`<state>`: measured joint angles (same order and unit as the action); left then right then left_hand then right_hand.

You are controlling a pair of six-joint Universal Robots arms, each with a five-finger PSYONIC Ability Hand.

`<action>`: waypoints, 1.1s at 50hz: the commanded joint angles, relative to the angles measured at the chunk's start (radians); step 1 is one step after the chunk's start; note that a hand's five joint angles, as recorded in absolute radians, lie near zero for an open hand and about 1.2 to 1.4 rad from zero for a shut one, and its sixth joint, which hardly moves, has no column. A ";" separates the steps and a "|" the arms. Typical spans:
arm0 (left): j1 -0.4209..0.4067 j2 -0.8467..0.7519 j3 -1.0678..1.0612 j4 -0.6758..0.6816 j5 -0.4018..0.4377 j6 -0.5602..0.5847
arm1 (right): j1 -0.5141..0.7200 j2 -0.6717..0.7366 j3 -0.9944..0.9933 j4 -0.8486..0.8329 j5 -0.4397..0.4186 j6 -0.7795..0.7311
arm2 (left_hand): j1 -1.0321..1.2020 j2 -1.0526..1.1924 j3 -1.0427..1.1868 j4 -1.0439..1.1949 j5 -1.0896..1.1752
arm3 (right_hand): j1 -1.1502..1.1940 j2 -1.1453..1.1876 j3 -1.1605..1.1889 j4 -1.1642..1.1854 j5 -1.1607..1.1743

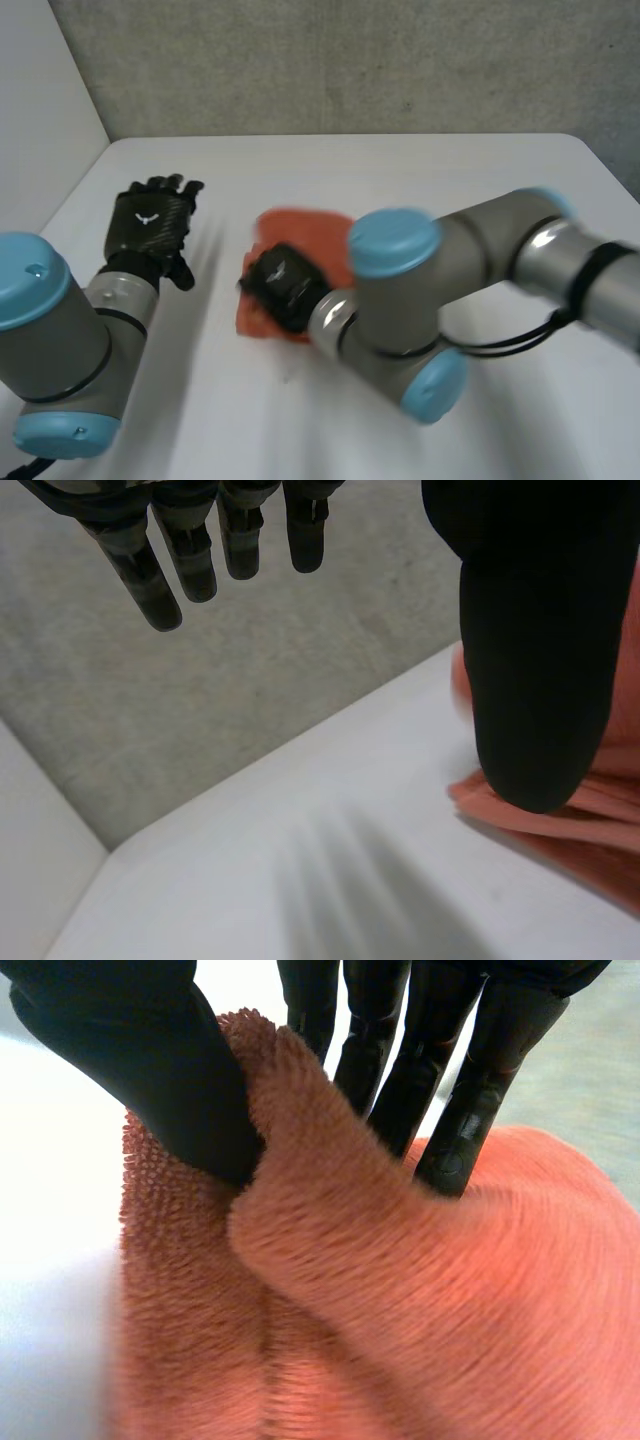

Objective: Fold the laundry

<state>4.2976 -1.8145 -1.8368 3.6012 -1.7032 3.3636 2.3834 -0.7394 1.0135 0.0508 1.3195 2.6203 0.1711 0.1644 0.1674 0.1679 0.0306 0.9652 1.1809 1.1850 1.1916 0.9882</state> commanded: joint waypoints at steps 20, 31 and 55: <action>-0.123 -0.135 0.231 -0.012 0.077 -0.148 | -0.190 -0.321 0.188 -0.078 0.064 0.450 | 0.007 0.014 0.011 0.010 -0.027 | -0.791 -1.006 -1.011 -1.017 -0.988; -0.182 -0.288 0.312 -0.197 0.068 -0.237 | -0.213 -0.114 0.094 0.027 0.058 0.500 | 0.010 0.017 0.014 0.013 -0.024 | -0.791 -1.006 -1.011 -1.017 -0.988; -0.082 -0.281 0.277 -0.326 0.037 -0.055 | -0.234 0.013 -0.145 0.193 0.052 0.460 | 0.003 0.010 0.007 0.007 -0.031 | -0.791 -1.006 -1.011 -1.017 -0.988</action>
<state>4.2118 -2.1691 -1.5568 3.2815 -1.6792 3.2573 2.1607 -0.6570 0.8795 0.2248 1.3774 3.0895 0.1711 0.1644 0.1674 0.1679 0.0306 0.2029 0.2177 0.2125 0.2300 0.0632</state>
